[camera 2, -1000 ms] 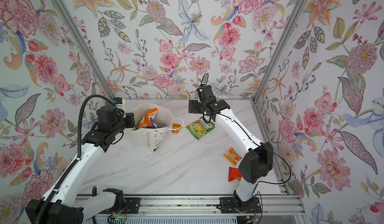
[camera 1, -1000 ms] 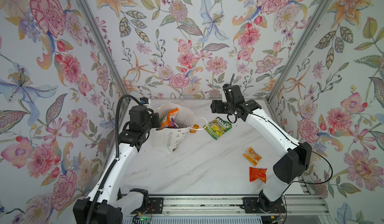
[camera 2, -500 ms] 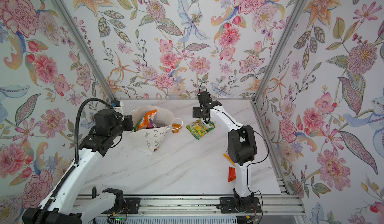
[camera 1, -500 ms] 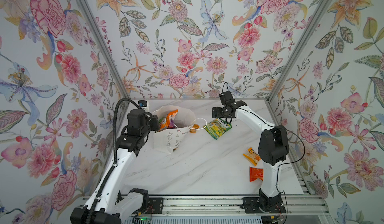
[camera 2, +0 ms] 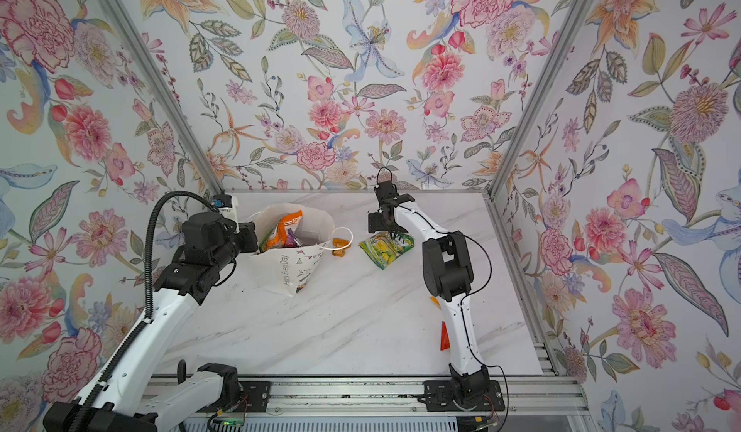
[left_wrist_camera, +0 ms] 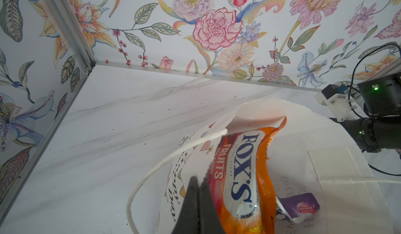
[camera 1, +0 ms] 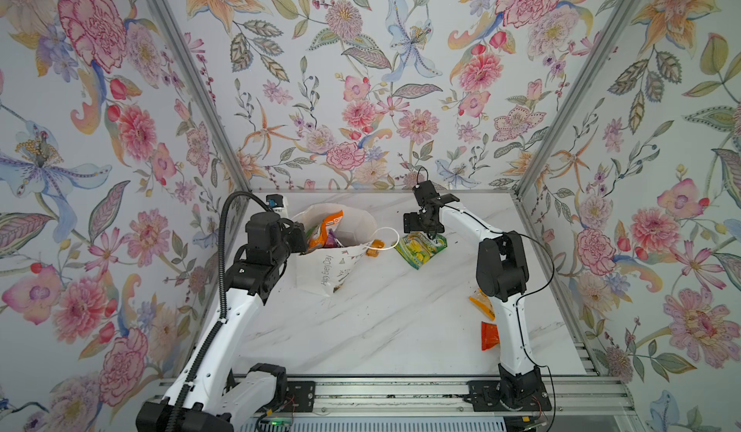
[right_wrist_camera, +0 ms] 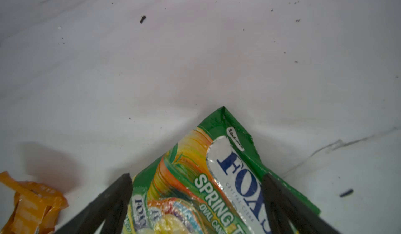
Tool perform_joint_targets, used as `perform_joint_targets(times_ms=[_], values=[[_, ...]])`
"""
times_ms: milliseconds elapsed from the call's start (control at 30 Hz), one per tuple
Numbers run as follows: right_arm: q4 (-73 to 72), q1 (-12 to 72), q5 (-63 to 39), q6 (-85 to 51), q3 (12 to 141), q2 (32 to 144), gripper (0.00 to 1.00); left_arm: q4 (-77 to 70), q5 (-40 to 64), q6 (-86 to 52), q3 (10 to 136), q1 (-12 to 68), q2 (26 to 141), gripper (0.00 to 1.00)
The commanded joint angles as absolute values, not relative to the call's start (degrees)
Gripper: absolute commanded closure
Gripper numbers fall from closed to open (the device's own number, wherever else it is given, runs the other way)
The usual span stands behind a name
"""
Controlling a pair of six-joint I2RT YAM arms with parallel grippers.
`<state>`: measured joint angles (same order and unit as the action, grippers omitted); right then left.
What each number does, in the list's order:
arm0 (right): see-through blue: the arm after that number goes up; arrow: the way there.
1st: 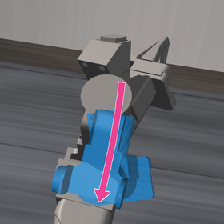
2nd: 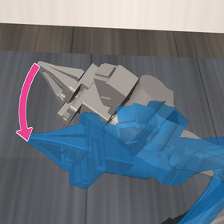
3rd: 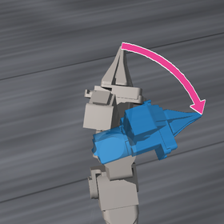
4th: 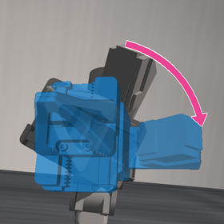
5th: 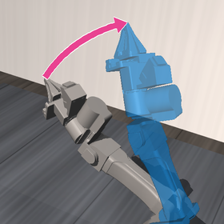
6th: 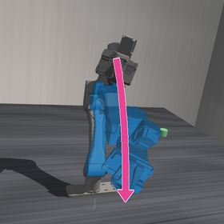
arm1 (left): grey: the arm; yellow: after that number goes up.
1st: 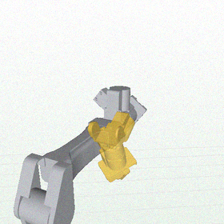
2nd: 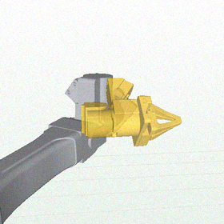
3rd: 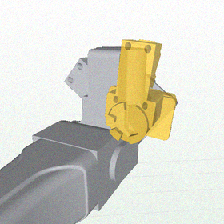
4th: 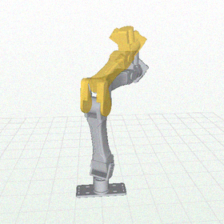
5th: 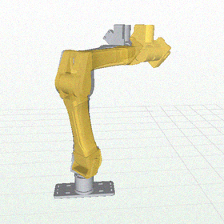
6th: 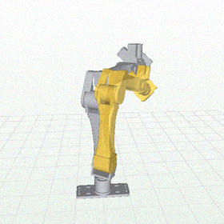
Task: Place the snacks into the paper bag
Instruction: Move the snack to the center of the table.
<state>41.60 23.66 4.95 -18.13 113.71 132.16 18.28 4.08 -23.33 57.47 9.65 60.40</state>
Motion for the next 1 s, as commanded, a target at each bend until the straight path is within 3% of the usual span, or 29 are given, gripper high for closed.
perform_joint_targets(times_ms=[0, 333, 667, 967], values=[[44.81, 22.97, 4.68, -17.31, 114.86, 133.14, 0.05, 16.30, 3.09, -22.24, 56.95, 9.06, 59.24, 1.00], [42.38, 23.66, 3.34, -19.20, 103.79, 127.97, 0.05, 16.26, 3.47, -22.67, 57.00, 9.05, 59.31, 1.00], [32.72, 25.67, 0.51, -27.02, 82.90, 115.30, 0.05, 16.26, 3.70, -22.67, 57.11, 9.03, 59.52, 1.00], [27.00, 29.68, -1.24, -31.01, 66.10, 106.01, 0.12, 16.17, 3.89, -22.66, 57.04, 9.04, 59.59, 1.00]])
